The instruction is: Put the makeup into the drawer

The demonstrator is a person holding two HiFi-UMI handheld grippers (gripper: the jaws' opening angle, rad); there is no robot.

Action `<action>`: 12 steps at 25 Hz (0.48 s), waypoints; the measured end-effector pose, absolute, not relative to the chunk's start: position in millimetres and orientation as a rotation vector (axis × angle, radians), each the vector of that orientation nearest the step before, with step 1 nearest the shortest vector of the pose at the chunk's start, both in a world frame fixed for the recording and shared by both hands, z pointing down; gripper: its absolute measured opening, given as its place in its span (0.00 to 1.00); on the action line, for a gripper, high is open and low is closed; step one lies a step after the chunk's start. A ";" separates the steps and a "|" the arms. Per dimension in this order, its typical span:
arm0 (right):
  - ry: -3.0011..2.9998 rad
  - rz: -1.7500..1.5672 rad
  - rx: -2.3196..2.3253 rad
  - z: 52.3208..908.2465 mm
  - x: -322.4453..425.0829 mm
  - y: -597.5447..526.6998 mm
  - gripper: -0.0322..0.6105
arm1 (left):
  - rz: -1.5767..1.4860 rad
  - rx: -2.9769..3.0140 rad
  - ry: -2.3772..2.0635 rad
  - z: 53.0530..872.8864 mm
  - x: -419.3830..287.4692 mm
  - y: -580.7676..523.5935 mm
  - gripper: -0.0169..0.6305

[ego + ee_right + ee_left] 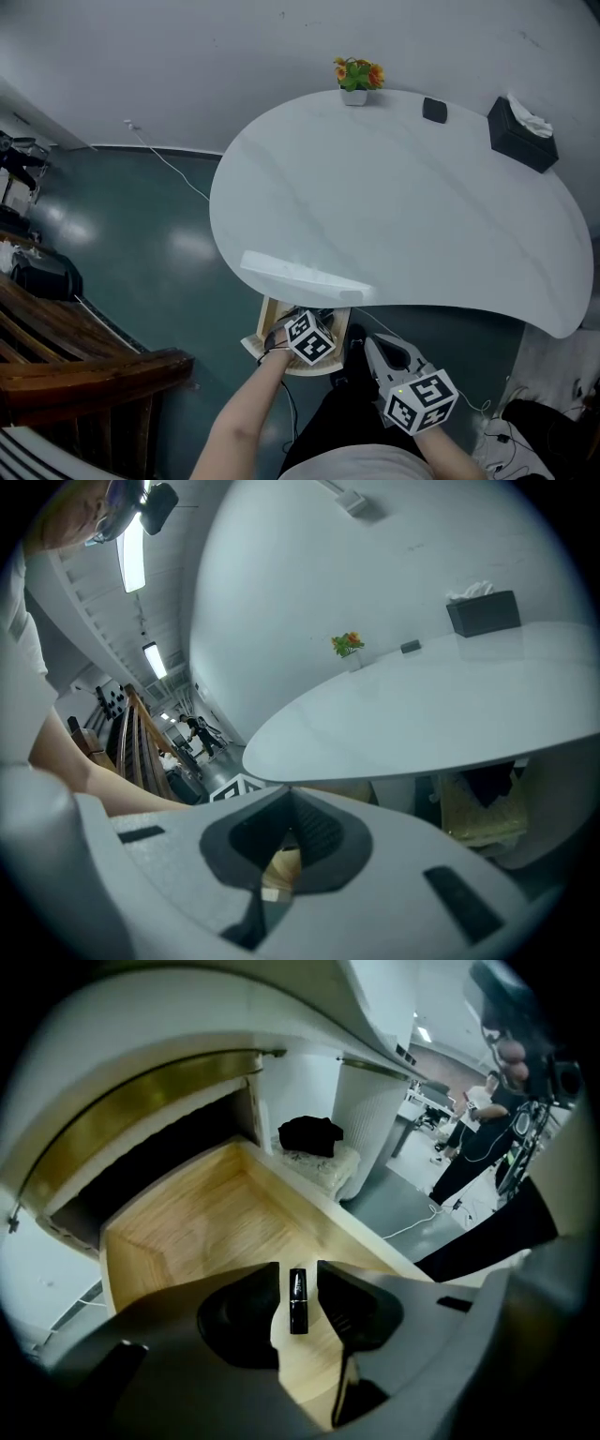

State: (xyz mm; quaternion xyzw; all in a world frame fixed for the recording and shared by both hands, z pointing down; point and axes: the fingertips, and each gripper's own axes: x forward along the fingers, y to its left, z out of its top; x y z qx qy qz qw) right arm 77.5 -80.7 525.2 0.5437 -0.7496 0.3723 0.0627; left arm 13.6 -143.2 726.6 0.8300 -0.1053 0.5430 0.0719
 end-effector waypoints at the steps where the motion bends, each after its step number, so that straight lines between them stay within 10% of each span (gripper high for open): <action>1: -2.271 1.120 1.644 523.8 76.5 -80.5 0.05 | 1.632 2.504 -0.303 723.0 14.6 -140.9 0.23; 12: -2.322 1.070 1.653 507.6 63.8 -79.0 0.05 | 1.577 2.601 -0.271 673.4 12.9 -123.6 0.23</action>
